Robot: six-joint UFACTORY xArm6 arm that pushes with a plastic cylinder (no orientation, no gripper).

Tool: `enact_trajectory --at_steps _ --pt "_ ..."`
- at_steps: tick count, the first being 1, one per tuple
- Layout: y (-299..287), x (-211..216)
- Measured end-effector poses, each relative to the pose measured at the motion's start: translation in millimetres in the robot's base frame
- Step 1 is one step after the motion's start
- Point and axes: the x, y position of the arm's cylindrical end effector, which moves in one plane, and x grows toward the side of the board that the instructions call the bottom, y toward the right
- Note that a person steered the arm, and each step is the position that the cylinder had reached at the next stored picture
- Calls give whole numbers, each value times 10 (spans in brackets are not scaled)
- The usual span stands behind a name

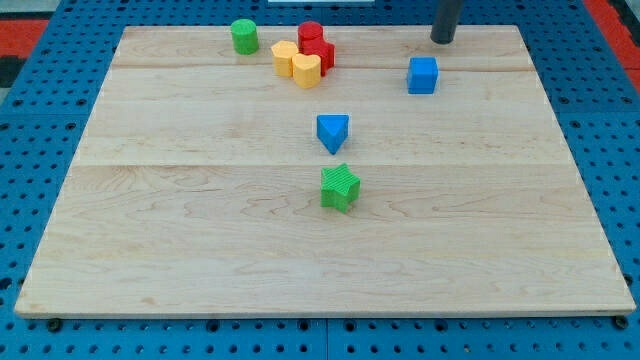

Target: Slightly push blue cube towards left of the board

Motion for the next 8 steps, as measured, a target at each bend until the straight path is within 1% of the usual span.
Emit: enact_trajectory --at_steps 3,7,8 --pt "-3 797" --pt "-247 686" --pt "-297 454"
